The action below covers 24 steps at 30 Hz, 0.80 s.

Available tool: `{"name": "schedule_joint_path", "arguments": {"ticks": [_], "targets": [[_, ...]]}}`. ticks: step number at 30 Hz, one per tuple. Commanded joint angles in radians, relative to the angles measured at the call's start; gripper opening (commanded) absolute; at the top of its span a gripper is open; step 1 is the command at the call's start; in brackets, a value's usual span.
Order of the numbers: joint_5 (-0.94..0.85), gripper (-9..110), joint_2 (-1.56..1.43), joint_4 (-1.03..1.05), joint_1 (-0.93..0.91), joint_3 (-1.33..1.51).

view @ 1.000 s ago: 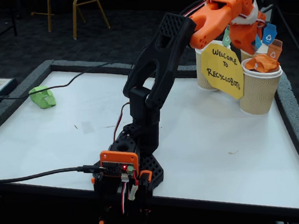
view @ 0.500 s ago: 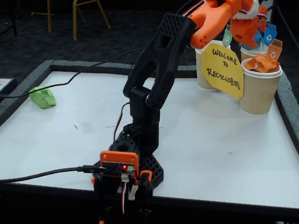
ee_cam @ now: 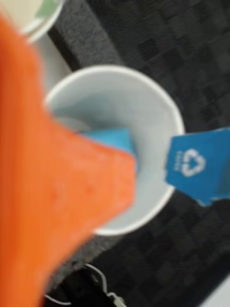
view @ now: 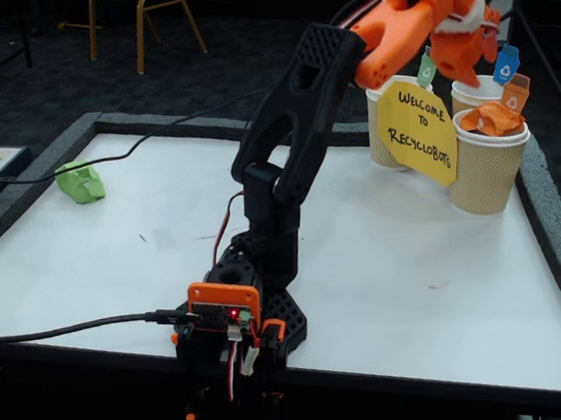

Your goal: Sort rubbish by color.

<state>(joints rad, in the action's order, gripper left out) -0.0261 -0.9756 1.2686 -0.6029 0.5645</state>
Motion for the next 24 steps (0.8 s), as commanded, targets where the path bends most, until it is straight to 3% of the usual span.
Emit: {"name": "schedule_joint_path", "arguments": {"ticks": [1, 8, 24], "targets": [[-0.032, 6, -0.422, -0.003, -0.029, 0.064], [-0.032, 0, -0.689, 0.041, -0.029, 0.334], [-0.026, 0, -1.351, 0.032, -0.029, 1.019]]}}
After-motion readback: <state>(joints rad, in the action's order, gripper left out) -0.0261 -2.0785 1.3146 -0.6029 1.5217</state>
